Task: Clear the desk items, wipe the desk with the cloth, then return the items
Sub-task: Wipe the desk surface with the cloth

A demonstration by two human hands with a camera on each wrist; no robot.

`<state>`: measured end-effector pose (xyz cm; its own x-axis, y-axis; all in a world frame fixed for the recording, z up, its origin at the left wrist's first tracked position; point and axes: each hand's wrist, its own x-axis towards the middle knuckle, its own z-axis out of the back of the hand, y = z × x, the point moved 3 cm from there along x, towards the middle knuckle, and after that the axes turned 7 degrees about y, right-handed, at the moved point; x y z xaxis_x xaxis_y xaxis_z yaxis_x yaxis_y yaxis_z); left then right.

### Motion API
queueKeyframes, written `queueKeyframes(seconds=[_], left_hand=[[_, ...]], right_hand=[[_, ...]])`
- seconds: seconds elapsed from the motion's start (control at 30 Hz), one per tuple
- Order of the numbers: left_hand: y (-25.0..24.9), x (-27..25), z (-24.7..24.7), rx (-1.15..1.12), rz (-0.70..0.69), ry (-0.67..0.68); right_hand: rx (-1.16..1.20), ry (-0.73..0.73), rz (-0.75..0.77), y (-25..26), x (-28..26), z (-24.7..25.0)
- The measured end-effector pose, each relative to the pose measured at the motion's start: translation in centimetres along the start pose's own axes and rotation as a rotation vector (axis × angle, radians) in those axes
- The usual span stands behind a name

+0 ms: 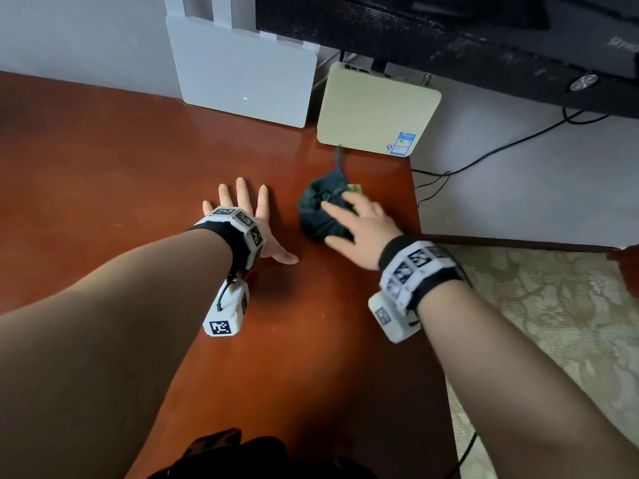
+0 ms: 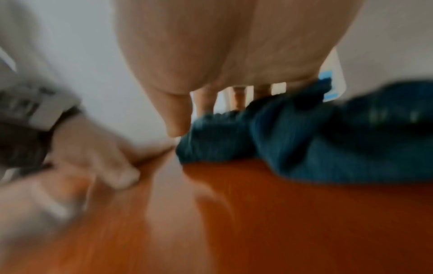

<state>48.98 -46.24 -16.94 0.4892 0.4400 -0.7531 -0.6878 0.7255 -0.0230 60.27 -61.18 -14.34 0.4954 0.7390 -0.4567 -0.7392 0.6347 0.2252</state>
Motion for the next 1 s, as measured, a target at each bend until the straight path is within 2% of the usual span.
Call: queueKeyframes(seconds=[0.07, 0.13, 0.23, 0.43, 0.5, 0.57, 0.67, 0.77, 0.83, 0.9, 0.97, 1.0], left_hand=[[0.0, 0.1, -0.1, -0.003, -0.002, -0.001], [0.0, 0.1, -0.1, -0.001, -0.004, -0.005], [0.0, 0.1, -0.1, 0.005, 0.002, -0.005], [0.1, 0.0, 0.0, 0.003, -0.015, -0.003], [0.1, -0.2, 0.0, 0.0, -0.03, -0.015], [0.4, -0.8, -0.2, -0.022, -0.062, -0.051], [2.0, -1.7, -0.6, -0.083, -0.165, -0.127], [5.8, -3.5, -1.6, -0.106, -0.211, -0.156], [8.7, -5.4, -2.9, -0.01, -0.205, -0.128], [11.1, -7.5, -4.4, 0.167, -0.197, -0.067], [12.8, -9.2, -6.0, 0.266, -0.178, -0.006], [13.2, -9.7, -6.8, 0.276, -0.168, 0.016]], right_hand=[[-0.112, 0.016, -0.042, 0.9, 0.1, -2.0], [-0.097, -0.058, -0.055, 0.6, -0.2, -2.4], [-0.063, -0.063, -0.091, -1.8, -1.1, -2.1], [0.095, -0.112, -0.441, -8.1, -6.0, -2.5], [0.228, -0.159, -0.539, -8.9, -7.8, -2.5], [0.339, -0.251, -0.575, -8.2, -9.4, -2.0], [0.417, -0.326, -0.455, -4.6, -10.7, -0.7], [0.411, -0.327, -0.203, 2.0, -10.7, -0.1], [0.311, -0.225, -0.02, 7.1, -9.9, -0.8], [0.153, -0.029, 0.141, 11.8, -8.8, -3.0], [-0.057, 0.142, 0.236, 15.4, -7.6, -6.0], [-0.141, 0.183, 0.249, 16.5, -7.2, -7.3]])
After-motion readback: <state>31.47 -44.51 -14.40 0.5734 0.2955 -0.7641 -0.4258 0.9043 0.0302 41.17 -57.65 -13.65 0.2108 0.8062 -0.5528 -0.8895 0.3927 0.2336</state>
